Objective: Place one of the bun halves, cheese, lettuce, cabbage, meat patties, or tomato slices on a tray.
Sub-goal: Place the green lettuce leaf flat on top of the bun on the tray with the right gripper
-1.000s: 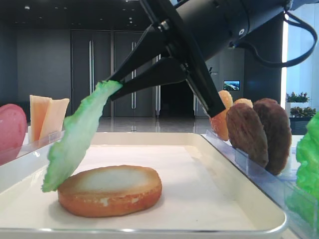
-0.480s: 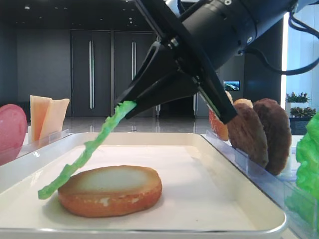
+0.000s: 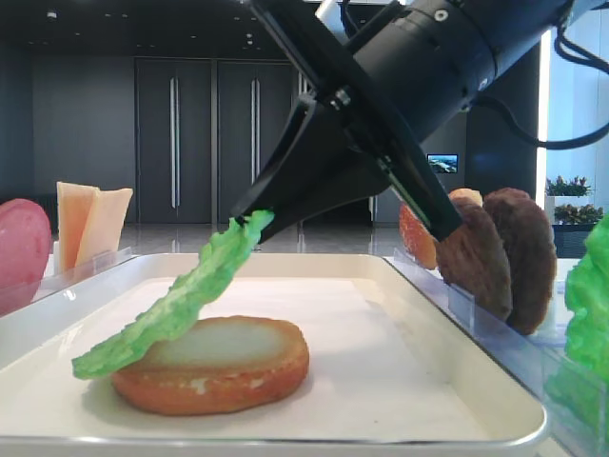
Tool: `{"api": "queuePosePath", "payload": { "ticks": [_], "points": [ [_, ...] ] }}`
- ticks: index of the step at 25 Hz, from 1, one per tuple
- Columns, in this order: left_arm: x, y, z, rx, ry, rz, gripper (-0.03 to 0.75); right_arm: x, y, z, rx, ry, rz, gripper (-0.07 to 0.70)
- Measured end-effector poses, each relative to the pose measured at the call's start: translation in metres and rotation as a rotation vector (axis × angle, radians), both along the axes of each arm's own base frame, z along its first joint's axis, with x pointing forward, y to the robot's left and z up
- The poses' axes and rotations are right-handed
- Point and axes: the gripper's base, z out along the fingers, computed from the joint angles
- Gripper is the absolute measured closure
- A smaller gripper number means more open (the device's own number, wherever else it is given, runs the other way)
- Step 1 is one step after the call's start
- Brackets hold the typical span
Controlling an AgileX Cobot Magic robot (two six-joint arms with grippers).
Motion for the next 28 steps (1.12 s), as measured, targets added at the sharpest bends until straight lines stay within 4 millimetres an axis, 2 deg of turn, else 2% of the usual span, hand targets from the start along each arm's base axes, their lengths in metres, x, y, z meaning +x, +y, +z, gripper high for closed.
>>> {"api": "queuePosePath", "payload": {
  "ticks": [6, 19, 28],
  "points": [
    [0.000, 0.000, 0.000, 0.000, 0.000, 0.000, 0.073, 0.000, -0.002, -0.003, -0.038, -0.011, 0.005, 0.520],
    [0.000, 0.000, 0.000, 0.000, 0.000, 0.000, 0.073, 0.002, -0.006, -0.006, -0.096, -0.018, -0.011, 0.305],
    [0.000, 0.000, 0.000, 0.000, 0.000, 0.000, 0.073, 0.001, -0.013, -0.013, -0.204, 0.016, -0.032, 0.251]
  ]
}}
